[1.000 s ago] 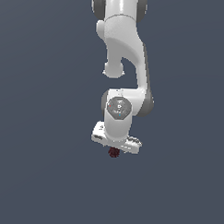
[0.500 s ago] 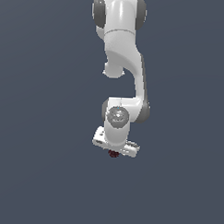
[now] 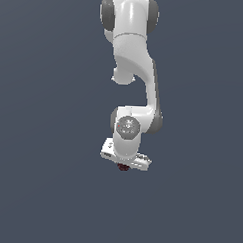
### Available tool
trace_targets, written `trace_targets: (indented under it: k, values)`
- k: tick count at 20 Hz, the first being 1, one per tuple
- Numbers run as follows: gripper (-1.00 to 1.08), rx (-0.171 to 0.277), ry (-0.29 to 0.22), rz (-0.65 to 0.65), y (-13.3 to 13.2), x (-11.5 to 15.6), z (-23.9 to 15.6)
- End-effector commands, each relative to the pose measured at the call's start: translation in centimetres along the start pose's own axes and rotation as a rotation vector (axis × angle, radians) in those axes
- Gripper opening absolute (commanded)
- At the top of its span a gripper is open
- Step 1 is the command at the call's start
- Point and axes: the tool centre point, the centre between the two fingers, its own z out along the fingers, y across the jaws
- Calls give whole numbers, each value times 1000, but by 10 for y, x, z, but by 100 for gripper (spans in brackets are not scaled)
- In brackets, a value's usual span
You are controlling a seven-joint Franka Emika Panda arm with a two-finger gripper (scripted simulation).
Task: Pick up the object and move it to a goal position.
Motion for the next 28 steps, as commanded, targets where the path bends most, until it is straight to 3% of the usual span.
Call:
trace_targets:
  k: [1, 13, 28]
  values:
    - [-100, 0, 1, 0, 0, 0, 0]
    - [-100, 0, 0, 0, -20, -16, -10]
    - [-100, 0, 1, 0, -138, -106, -71]
